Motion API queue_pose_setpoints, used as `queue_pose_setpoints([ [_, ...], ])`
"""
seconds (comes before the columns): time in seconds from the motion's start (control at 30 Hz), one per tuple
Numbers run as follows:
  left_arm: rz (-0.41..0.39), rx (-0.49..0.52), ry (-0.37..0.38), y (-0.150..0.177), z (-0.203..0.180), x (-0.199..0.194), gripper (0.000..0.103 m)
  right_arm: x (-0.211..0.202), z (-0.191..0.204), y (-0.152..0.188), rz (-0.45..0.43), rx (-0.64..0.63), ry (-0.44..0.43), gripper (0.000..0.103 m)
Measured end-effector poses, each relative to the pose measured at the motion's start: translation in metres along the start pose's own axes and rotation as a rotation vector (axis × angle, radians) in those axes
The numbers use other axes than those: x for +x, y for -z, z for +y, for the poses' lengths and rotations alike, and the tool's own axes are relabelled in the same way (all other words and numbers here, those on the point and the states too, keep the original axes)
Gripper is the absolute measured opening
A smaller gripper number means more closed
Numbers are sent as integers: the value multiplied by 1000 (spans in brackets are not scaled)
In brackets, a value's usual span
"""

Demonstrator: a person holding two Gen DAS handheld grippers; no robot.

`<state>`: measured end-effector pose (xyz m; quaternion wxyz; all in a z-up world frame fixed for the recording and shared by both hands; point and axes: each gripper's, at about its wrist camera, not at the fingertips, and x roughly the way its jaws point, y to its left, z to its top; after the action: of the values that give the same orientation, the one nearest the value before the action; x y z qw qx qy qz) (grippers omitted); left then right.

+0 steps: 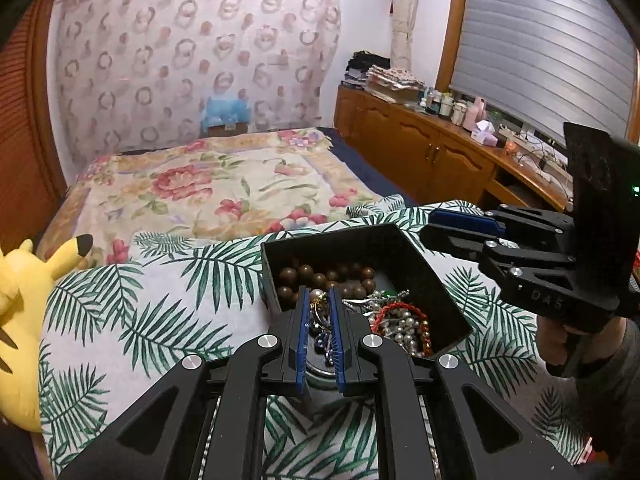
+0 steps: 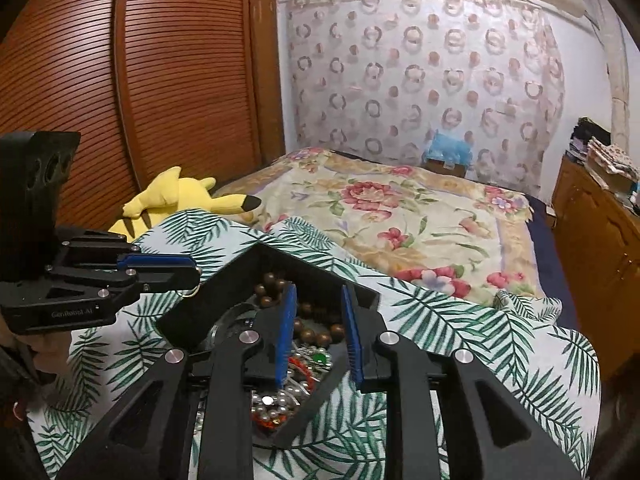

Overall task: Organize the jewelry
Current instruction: 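Lower the pendant into the box with left tool while right tool drops the brooch, then withdraw both tools from the box to the pearl necklace and gold ring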

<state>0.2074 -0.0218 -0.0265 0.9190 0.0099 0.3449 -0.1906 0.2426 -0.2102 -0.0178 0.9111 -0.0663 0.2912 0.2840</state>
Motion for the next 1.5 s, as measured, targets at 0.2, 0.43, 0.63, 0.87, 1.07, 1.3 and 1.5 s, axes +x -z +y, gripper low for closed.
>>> queue_pose_setpoints([
  [0.2,13,17,-9,-9,-3,15,9,5,-6,3,11,16,4,25],
  [0.43,14,1,-20,-21,1,28,9,8,-5,5,10,13,15,25],
  [0.63,3,-2,-19,-27,2,30,9,7,-4,6,7,10,20,25],
  [0.87,-16,-11,-13,-26,1,19,38,-8,-1,-2,-3,4,30,25],
  [1.07,-21,5,2,-3,-4,-10,52,-42,9,12,9,12,3,25],
  [1.3,20,15,14,37,-14,-27,61,-64,28,59,103,33,-23,25],
  [1.5,78,-10,18,69,-16,-22,64,-68,50,98,194,29,-54,25],
])
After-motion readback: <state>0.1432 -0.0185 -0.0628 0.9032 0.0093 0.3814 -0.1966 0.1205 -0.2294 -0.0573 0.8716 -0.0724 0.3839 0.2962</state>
